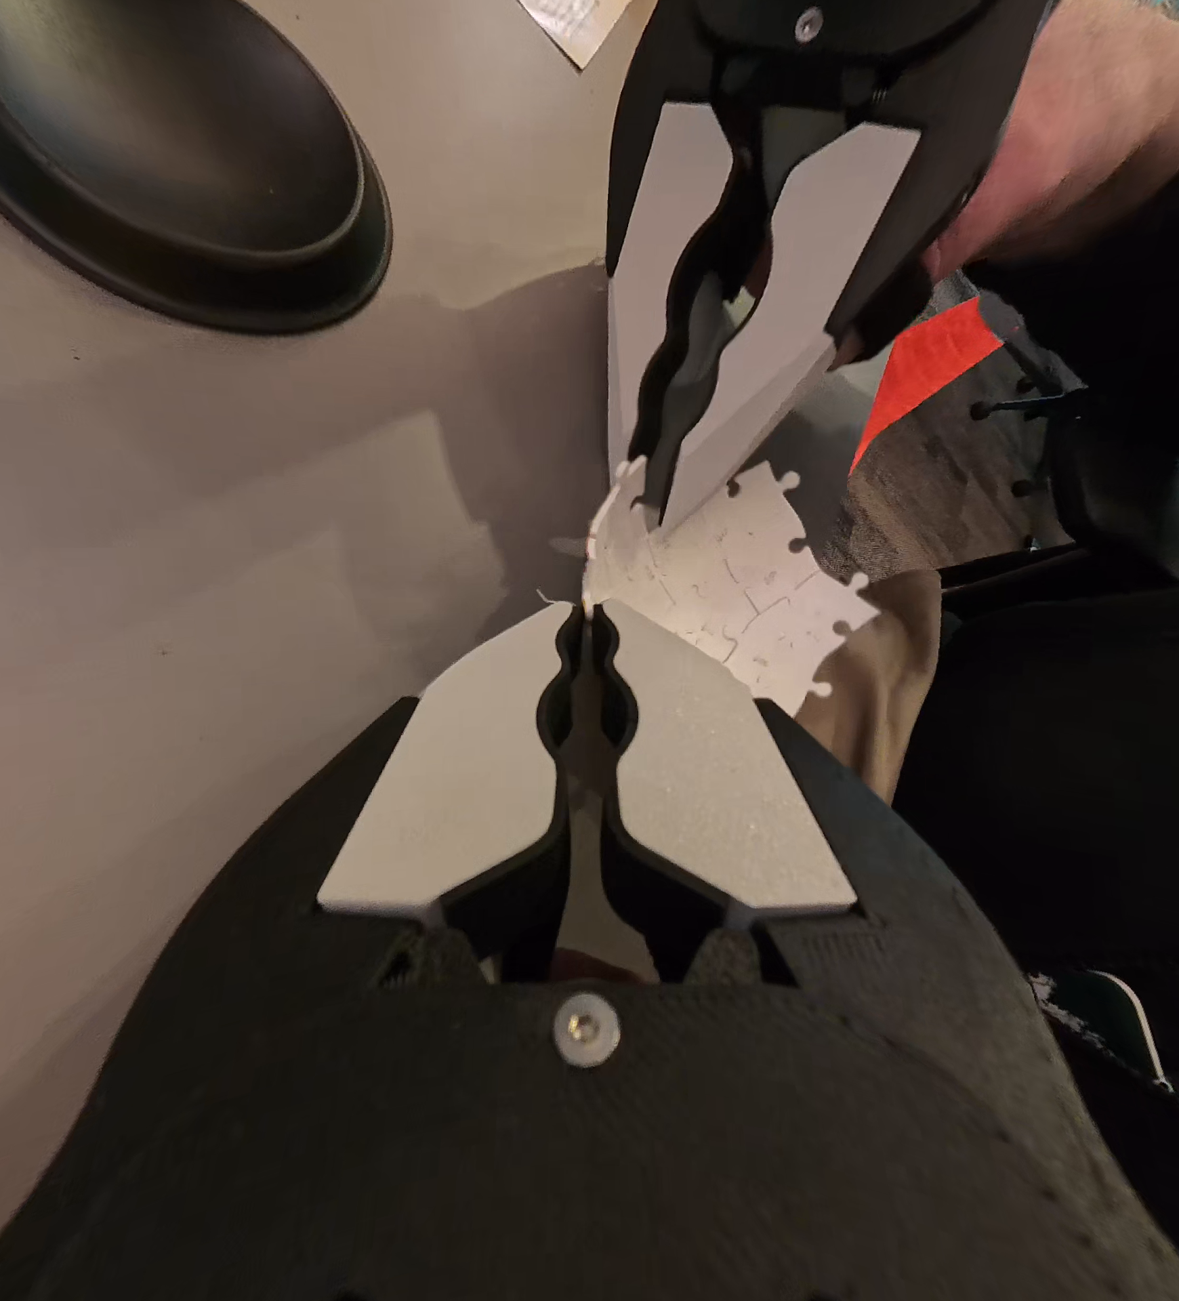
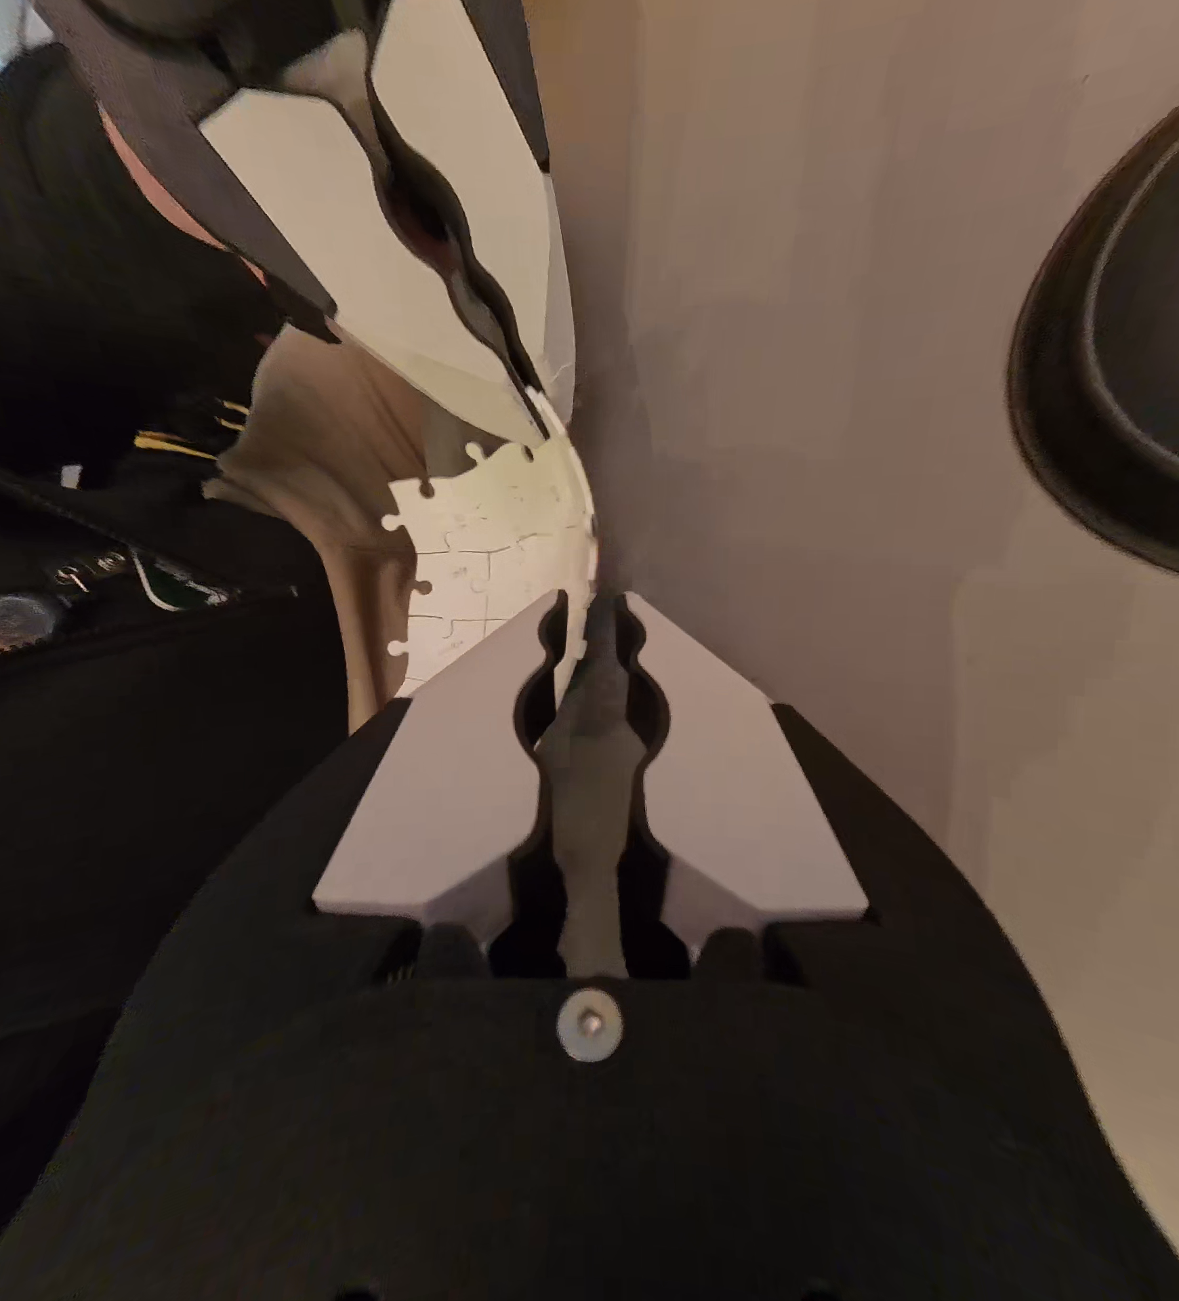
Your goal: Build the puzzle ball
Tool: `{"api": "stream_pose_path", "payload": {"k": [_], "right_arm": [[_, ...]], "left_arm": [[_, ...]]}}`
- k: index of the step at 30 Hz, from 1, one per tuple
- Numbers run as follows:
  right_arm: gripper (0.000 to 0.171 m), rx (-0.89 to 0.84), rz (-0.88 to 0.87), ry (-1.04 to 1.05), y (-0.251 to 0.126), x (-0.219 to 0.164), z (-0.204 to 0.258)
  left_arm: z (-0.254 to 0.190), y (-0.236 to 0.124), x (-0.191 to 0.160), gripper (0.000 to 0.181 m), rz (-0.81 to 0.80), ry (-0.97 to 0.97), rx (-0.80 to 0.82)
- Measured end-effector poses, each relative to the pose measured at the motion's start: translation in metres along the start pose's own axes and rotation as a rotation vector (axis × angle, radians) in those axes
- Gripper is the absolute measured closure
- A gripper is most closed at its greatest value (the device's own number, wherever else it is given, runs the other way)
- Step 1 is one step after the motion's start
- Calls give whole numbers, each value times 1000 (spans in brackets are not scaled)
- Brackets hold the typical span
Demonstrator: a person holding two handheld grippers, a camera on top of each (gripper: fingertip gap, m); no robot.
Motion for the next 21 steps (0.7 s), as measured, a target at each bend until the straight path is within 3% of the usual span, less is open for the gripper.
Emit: {"api": "stream_pose_path", "payload": {"k": [4,10,21], "right_arm": [[147,18,9,-10,2,0,0],[169,51,-28,-27,14,0,7],[170,34,-70,-20,14,5,8]], "left_arm": [[-2,1,1,179,-33,30,-7],[-5,0,3,179,-75,73,-3],[-4,-5,4,177,-119,67,-24]]}}
Point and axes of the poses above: each gripper's, where its closed fingertips meet, y out along the fingers, x out of its top, z = x × y across the jaws, the point moved 4 cm from there along -y, back along the fingers, and after that the axes turned 12 degrees about -x, right-handed, at the moved point
